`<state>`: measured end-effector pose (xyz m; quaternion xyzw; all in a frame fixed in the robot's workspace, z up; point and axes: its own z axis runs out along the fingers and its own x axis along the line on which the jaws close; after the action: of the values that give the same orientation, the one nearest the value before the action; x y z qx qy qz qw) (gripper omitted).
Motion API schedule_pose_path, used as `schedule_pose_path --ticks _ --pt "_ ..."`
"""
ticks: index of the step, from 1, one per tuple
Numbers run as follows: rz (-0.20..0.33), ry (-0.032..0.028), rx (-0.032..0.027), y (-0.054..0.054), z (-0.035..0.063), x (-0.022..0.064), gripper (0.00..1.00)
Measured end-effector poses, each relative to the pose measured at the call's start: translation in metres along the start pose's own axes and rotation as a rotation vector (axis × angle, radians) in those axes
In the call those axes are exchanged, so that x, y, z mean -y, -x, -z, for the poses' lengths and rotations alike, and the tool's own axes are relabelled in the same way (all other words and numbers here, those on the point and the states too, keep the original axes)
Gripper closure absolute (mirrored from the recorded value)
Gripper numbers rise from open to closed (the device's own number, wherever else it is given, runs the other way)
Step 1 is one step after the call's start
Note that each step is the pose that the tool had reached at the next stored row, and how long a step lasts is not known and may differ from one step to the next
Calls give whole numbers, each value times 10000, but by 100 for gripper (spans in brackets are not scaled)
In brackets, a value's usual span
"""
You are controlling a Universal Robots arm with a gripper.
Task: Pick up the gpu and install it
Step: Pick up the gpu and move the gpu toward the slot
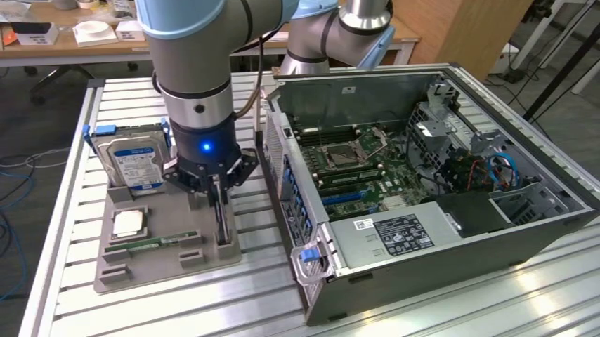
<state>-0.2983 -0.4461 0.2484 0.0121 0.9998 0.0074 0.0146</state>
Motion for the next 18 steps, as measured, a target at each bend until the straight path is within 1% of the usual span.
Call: schedule_pose_path --ticks 18 --pt "0 -1 -1 4 148 -2 75"
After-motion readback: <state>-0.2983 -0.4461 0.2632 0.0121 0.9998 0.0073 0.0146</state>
